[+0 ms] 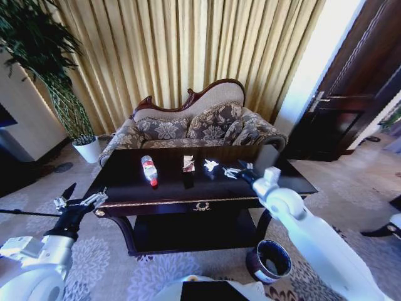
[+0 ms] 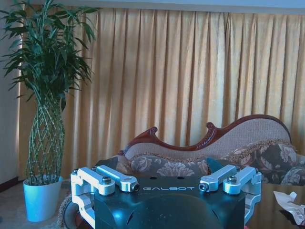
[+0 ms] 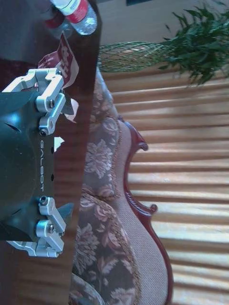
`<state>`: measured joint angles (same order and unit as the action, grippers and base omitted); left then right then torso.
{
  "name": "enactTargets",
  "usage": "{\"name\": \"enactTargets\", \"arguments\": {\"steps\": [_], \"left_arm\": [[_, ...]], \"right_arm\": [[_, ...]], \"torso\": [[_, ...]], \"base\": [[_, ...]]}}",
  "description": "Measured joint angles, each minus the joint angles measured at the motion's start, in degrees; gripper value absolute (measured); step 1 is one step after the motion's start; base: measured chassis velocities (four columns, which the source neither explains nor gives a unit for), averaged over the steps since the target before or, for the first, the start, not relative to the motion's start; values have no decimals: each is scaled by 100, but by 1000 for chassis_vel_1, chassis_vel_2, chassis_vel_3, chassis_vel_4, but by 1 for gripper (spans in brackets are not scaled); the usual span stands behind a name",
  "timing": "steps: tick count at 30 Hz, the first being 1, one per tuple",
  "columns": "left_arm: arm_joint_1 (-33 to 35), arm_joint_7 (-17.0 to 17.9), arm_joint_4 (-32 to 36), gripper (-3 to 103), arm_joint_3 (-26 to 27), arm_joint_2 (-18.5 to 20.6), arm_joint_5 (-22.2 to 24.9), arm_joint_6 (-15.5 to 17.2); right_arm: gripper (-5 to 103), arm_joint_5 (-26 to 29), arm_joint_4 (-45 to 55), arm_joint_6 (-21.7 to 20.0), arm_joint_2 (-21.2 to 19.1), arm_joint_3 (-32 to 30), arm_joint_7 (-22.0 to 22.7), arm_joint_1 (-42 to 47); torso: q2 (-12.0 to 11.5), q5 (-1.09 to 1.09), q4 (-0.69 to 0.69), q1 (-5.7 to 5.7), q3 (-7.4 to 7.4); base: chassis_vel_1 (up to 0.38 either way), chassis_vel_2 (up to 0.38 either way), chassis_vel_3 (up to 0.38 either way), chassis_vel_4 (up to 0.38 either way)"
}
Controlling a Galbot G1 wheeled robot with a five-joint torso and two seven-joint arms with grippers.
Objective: Move to the front of the table and place the trash on the table into the trash bin.
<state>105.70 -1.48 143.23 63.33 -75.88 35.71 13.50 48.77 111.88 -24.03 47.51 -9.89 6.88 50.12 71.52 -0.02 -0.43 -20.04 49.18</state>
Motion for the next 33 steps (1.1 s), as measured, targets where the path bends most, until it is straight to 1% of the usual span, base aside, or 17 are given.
{"name": "enactTargets", "arguments": {"steps": [1, 3, 5, 6, 10, 21, 28, 33], "left_arm": [[0, 0, 0, 100, 0, 0, 0, 0], [7, 5, 0, 100, 64, -28, 11, 0], [13, 8, 0, 100, 107, -44, 24, 0], [13, 8, 0, 100, 107, -44, 24, 0], [33, 10, 0, 100, 187, -85, 38, -1], [21, 9, 0, 100, 181, -157, 33, -8], [14, 6, 0, 100, 165, -158, 26, -15], [-1, 7, 0, 100, 185, -146, 32, -19]], "right_arm": [[100, 0, 0, 0, 0, 0, 0, 0], [100, 41, -360, -7, 91, 457, 14, -412], [100, 56, -566, -7, 177, 694, 20, -620], [100, 56, -566, -7, 177, 694, 20, -620], [100, 21, -948, -5, 403, 1087, 22, -934], [100, -222, -1499, 35, 717, 1392, 22, -1238], [100, -309, -1741, 57, 788, 1452, 22, -1360], [100, -492, -1835, 57, 784, 1484, -10, -1346]], "torso": [[0, 0, 0, 0, 0], [0, 1, 0, 0, 0], [0, 0, 0, 0, -1], [0, 0, 0, 0, -1], [0, -1, 0, 0, 0], [0, 1, -1, 1, -1], [0, 1, 0, 1, -1], [0, 1, -1, 1, -1]], "base": [[0, 0, 0, 0], [0, 0, 0, 0], [0, 0, 0, 0], [0, 0, 0, 0], [0, 0, 0, 0], [0, 0, 0, 0], [0, 0, 0, 0], [0, 0, 0, 0]]}}
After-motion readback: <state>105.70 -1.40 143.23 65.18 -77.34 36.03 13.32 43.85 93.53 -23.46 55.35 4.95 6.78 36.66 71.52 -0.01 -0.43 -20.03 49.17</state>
